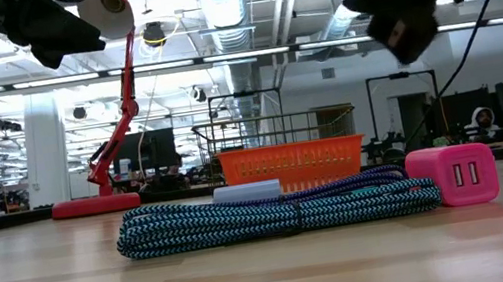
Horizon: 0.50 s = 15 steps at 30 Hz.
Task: Pick and place items into bin
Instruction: Put the pink charger adapter into the green basket
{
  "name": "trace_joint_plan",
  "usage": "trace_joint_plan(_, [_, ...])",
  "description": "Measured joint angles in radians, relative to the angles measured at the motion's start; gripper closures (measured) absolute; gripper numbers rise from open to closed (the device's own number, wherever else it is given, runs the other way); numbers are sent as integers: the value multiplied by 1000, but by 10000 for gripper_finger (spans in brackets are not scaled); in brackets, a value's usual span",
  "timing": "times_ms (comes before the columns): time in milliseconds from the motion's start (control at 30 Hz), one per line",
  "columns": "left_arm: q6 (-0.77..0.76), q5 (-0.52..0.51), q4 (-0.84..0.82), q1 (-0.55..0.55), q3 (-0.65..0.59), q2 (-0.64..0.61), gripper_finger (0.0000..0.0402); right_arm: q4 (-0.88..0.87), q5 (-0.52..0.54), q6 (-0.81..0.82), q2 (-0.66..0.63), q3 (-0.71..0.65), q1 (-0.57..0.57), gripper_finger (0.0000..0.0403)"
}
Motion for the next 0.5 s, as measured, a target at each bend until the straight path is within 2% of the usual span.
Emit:
trace_joint_plan(233, [0, 0, 1, 0, 0, 0, 274, -19, 160, 7, 0, 0, 151, 333])
trace_joint_plan(500, [0, 0, 1, 0, 0, 0, 274, -140, 311, -21, 3, 0, 298, 333])
